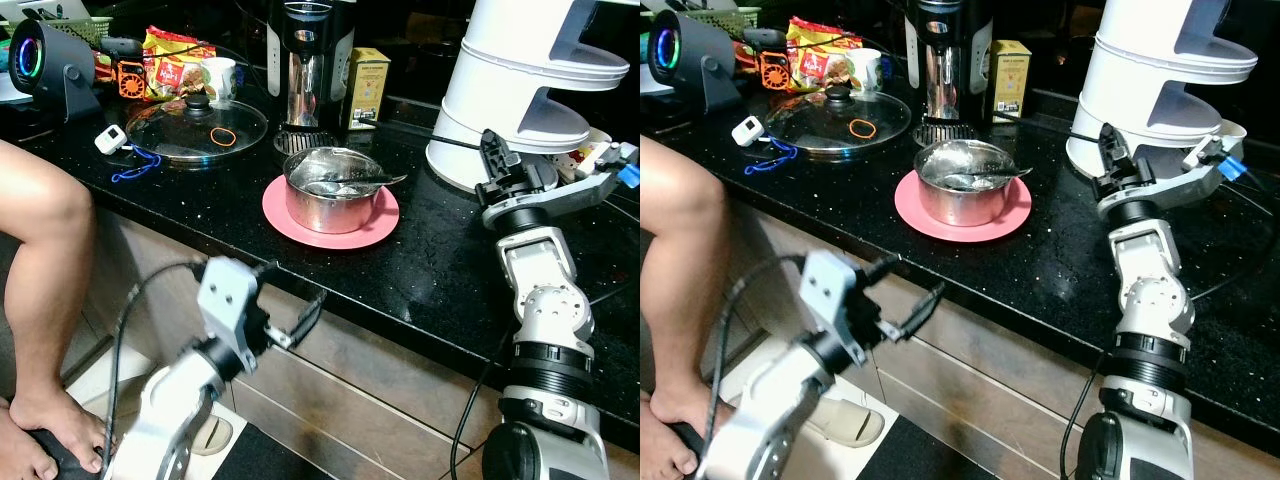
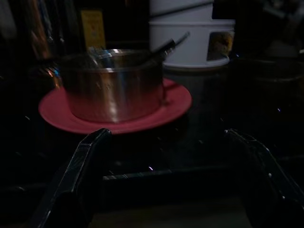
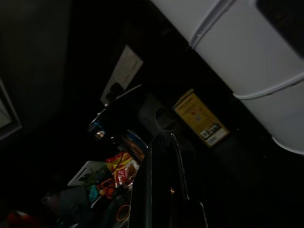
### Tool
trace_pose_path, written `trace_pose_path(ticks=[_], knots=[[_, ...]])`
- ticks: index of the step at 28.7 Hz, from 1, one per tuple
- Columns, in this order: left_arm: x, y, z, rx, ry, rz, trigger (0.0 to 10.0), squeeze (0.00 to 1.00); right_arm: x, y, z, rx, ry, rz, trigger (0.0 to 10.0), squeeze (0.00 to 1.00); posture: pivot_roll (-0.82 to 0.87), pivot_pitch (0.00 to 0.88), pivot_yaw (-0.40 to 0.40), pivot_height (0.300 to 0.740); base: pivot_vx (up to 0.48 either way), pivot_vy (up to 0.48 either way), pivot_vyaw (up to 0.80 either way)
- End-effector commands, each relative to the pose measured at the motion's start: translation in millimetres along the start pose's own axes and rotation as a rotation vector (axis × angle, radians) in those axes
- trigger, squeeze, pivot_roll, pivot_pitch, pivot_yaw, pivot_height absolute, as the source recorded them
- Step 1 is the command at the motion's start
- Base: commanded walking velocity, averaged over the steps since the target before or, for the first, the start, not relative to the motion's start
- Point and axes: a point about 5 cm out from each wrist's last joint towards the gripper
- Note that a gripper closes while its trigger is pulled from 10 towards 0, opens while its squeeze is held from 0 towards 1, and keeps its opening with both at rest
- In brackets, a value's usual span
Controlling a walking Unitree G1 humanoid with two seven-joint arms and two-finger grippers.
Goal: Kitchen organization
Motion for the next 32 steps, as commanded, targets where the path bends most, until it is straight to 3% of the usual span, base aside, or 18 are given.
trace_pose_path(ticks=[1,4,5,6,14,21,26,32], knots=[[2.5,-0.7,9.4,-0.011,-0.021,0.005,10.0,0.00,-4.2,-0.7,3.8,-0.010,0.030,-0.023,0.0,0.00,0.13,0.000,-0.077,0.740,0.000,0.000,0.00],[14.6,-5.5,42.2,-0.086,-0.108,0.049,10.0,0.00,-14.1,1.9,3.8,-0.005,0.084,-0.069,0.0,0.00,0.13,0.000,-0.075,0.740,0.000,0.000,0.00],[17.2,-6.0,47.3,-0.099,-0.123,0.061,10.0,0.00,-15.3,2.3,3.8,-0.002,0.088,-0.076,2.5,0.00,0.13,0.000,-0.075,0.740,0.000,0.000,0.00],[22.1,-6.7,55.6,-0.118,-0.150,0.084,10.0,0.00,-16.3,2.2,3.6,0.000,0.074,-0.073,10.0,0.00,0.13,0.000,-0.076,0.740,0.000,0.000,0.00],[45.9,-5.4,73.8,-0.138,-0.221,0.170,10.0,0.00,-11.4,2.6,10.5,-0.004,0.107,-0.004,10.0,0.00,0.12,0.000,-0.077,0.740,0.000,0.000,-0.30],[49.6,-8.0,78.5,-0.142,-0.232,0.176,10.0,0.00,-4.8,2.6,11.7,-0.011,0.105,0.048,10.0,0.00,0.12,0.000,-0.079,0.740,0.000,0.000,-0.80],[51.9,-9.3,82.4,-0.156,-0.239,0.184,10.0,0.00,12.3,4.8,12.8,-0.004,0.122,0.172,10.0,0.00,0.11,0.000,-0.079,0.740,0.000,0.000,-0.80],[60.3,-9.2,86.5,-0.152,-0.272,0.246,10.0,0.00,16.9,7.6,10.5,0.017,0.150,0.208,10.0,0.00,0.11,0.000,-0.083,0.740,0.000,0.000,-0.26]])
Point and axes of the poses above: a point about 5 cm out from each wrist's last joint towards the gripper, its own y axis pointing back from the gripper into the wrist, its own z axis along the axis of the wrist's last joint, x = y × z, and after that the axes turned 11 degrees about y, right-handed
